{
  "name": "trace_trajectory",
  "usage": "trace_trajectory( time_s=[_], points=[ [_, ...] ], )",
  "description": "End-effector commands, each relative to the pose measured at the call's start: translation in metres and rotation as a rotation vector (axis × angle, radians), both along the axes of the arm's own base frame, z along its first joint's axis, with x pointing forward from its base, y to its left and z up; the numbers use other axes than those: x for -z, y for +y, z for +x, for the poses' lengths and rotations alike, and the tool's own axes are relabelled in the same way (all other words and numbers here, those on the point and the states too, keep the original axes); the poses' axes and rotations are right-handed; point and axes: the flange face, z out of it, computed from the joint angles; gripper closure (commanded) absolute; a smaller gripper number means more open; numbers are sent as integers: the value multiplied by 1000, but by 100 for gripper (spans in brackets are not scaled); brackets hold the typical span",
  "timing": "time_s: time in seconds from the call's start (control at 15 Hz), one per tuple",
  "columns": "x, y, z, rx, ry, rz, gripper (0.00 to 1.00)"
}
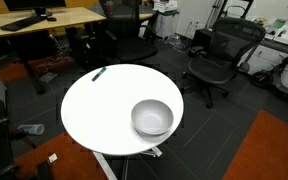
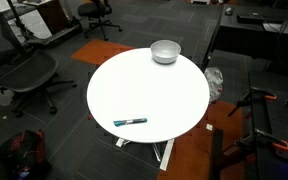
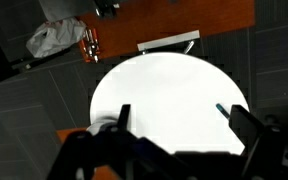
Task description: Place the green marker inside the grey bowl on the table
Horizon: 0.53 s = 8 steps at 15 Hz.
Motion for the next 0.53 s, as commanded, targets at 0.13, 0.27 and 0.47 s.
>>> trace_trajectory(
  time_s=[0.13,0.27,0.47],
  points=[
    [26,-7,43,-95,-116,72,0],
    [39,-8,60,-141,-157,109,0],
    [66,-6,87,-206,-225,169,0]
  ],
)
